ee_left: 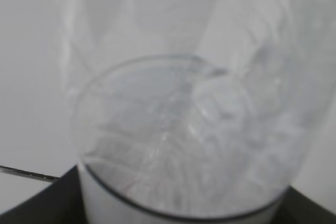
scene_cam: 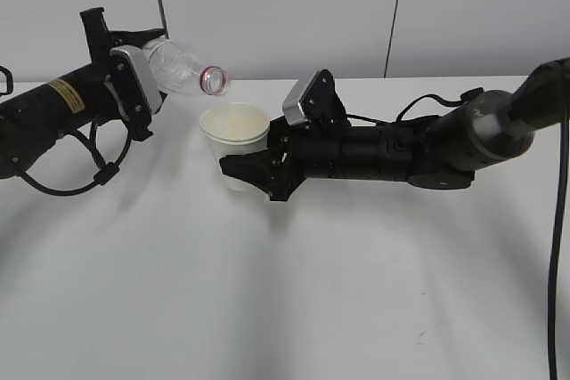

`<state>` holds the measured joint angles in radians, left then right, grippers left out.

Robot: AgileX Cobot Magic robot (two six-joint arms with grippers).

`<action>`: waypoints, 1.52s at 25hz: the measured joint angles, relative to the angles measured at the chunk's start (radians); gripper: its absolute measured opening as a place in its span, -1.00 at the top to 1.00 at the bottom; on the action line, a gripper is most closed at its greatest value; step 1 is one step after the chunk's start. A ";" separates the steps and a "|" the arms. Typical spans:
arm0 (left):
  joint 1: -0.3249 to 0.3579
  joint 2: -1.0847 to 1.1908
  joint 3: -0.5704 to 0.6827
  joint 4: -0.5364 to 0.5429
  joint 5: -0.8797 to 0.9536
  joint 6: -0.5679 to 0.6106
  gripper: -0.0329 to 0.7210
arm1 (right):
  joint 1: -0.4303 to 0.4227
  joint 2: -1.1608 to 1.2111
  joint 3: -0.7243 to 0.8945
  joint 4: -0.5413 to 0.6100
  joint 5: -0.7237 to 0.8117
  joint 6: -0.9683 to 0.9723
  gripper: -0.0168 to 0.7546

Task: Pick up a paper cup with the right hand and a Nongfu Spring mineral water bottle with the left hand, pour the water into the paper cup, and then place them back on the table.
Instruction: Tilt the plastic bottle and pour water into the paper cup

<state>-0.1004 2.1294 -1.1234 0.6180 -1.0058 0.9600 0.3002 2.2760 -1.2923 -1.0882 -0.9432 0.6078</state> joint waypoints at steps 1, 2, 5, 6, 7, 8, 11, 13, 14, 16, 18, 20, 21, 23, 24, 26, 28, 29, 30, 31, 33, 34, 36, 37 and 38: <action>0.000 0.000 0.000 0.000 0.000 0.008 -0.20 | 0.000 0.000 0.000 0.000 0.000 0.000 -0.34; 0.000 0.000 0.000 0.000 0.000 0.016 -0.20 | 0.000 0.000 0.000 0.000 0.000 0.000 -0.34; 0.000 0.000 0.000 0.000 0.000 0.032 -0.20 | 0.000 0.000 0.000 0.000 0.000 0.000 -0.34; 0.000 0.000 0.000 0.000 0.000 0.037 -0.20 | 0.000 0.000 0.000 0.000 0.000 0.000 -0.34; 0.000 0.000 0.000 0.000 0.000 0.040 -0.20 | 0.000 0.000 0.000 0.000 0.000 0.000 -0.34; 0.000 0.000 0.000 0.000 0.000 0.041 -0.20 | 0.000 0.000 0.000 0.000 0.002 0.000 -0.34; 0.000 0.000 0.000 0.000 -0.002 0.045 -0.20 | 0.000 0.000 0.000 0.000 0.002 -0.002 -0.34; 0.000 0.000 0.000 0.000 -0.012 0.050 -0.20 | 0.000 0.000 0.000 0.000 0.002 -0.002 -0.34; 0.000 0.000 0.000 0.000 -0.017 0.056 -0.20 | 0.000 0.000 0.000 0.000 0.002 -0.002 -0.34; 0.000 0.000 0.000 0.000 -0.022 0.071 -0.20 | 0.000 0.000 0.000 0.000 0.002 -0.002 -0.34; 0.000 0.000 0.000 0.000 -0.022 0.077 -0.20 | 0.000 0.000 0.000 0.001 0.002 -0.002 -0.34; 0.000 0.000 0.000 0.000 -0.022 0.089 -0.20 | 0.000 0.000 0.000 0.001 0.002 -0.002 -0.34; 0.000 0.000 0.000 0.000 -0.022 0.094 -0.20 | 0.000 0.000 0.000 0.001 0.002 -0.002 -0.34; 0.000 0.000 0.000 0.000 -0.022 0.105 -0.20 | 0.000 0.000 0.000 0.001 0.002 0.002 -0.34; 0.000 0.000 0.000 0.000 -0.022 0.112 -0.20 | 0.000 0.000 0.000 0.001 0.002 0.002 -0.34; 0.000 0.000 0.000 0.000 -0.022 0.124 -0.20 | 0.000 0.000 0.000 -0.001 0.002 0.002 -0.34; 0.000 0.000 0.000 0.000 -0.023 0.128 -0.20 | 0.000 0.000 0.000 -0.003 0.002 0.004 -0.34; 0.000 0.000 0.000 0.000 -0.027 0.130 -0.20 | 0.000 0.000 0.000 -0.005 0.002 0.007 -0.34; 0.000 0.000 0.000 0.000 -0.031 0.130 -0.20 | 0.000 0.000 0.000 -0.008 0.002 0.010 -0.34; 0.000 0.000 0.000 0.000 -0.035 0.130 -0.20 | 0.000 0.000 0.000 -0.011 0.002 0.013 -0.34; 0.000 0.000 0.000 0.000 -0.038 0.130 -0.20 | 0.000 0.000 0.000 -0.018 0.002 0.017 -0.34; 0.000 0.000 0.000 0.000 -0.038 0.130 -0.20 | 0.000 0.000 0.000 -0.018 0.002 0.020 -0.34; 0.000 0.000 0.000 0.000 -0.038 0.130 -0.20 | 0.000 0.000 0.000 -0.019 0.002 0.019 -0.34; 0.000 0.000 0.000 0.000 -0.039 0.131 -0.20 | 0.000 0.000 0.000 -0.022 0.004 0.022 -0.34; 0.000 0.000 0.000 0.000 -0.039 0.131 -0.20 | 0.000 0.000 0.000 -0.026 0.004 0.024 -0.34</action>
<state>-0.1004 2.1294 -1.1234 0.6180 -1.0449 1.0907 0.3002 2.2760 -1.2923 -1.1138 -0.9393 0.6315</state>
